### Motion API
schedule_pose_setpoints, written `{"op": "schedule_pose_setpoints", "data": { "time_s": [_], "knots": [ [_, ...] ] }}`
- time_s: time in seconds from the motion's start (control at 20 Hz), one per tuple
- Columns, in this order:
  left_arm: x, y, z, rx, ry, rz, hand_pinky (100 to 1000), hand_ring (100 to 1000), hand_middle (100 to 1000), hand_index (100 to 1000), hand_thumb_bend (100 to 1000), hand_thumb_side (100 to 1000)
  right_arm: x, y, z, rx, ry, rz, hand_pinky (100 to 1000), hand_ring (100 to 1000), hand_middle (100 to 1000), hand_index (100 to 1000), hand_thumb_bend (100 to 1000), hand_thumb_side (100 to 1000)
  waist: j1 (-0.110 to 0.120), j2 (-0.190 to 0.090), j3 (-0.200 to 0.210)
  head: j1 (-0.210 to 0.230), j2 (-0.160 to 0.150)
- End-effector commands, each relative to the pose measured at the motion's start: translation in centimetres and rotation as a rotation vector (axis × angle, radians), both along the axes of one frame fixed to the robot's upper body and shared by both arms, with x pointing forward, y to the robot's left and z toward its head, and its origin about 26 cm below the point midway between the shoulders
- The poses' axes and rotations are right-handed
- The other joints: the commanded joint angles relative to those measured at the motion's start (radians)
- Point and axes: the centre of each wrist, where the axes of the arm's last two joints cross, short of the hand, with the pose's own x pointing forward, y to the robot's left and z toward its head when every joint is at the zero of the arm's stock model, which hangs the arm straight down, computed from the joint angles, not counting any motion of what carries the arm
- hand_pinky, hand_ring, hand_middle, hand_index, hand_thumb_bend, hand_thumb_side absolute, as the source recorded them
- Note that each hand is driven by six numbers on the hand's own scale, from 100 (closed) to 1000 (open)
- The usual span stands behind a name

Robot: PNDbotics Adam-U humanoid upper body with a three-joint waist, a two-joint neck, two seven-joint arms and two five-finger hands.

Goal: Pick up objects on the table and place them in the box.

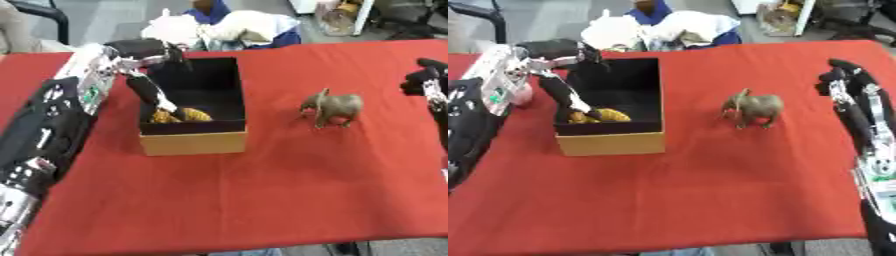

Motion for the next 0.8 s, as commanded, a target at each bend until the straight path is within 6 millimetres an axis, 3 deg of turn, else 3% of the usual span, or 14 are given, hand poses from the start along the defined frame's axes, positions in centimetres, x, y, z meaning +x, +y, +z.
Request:
{"op": "schedule_pose_setpoints", "data": {
  "time_s": [0.05, 0.3, 0.5, 0.8],
  "knots": [
    [-0.9, 2.9, 4.9, -0.047, -0.107, 0.061, 706, 679, 706, 813, 787, 509, 0.1, -0.7, 0.9, -0.018, -0.023, -0.012, 657, 637, 604, 825, 100, 722, 0.0, -0.016, 0.004, -0.006, 0.003],
    [-1.3, 7.8, 5.6, -0.071, -0.143, 0.25, 681, 644, 666, 788, 737, 355, 0.0, -1.0, 0.9, -0.021, -0.021, -0.02, 657, 638, 604, 825, 100, 724, 0.004, -0.017, 0.012, -0.017, 0.004],
    [-1.0, 10.5, 3.9, -0.064, -0.144, 0.39, 668, 627, 649, 778, 701, 288, -0.1, -1.0, 0.9, -0.023, -0.02, -0.018, 658, 638, 604, 825, 100, 725, 0.003, -0.016, 0.015, -0.023, 0.004],
    [-0.1, 12.4, 0.8, -0.02, -0.132, 0.535, 656, 619, 632, 770, 676, 250, 0.0, -0.9, 0.9, -0.021, -0.022, -0.017, 658, 638, 604, 825, 100, 728, -0.005, -0.012, 0.013, -0.021, 0.0]
  ]
}}
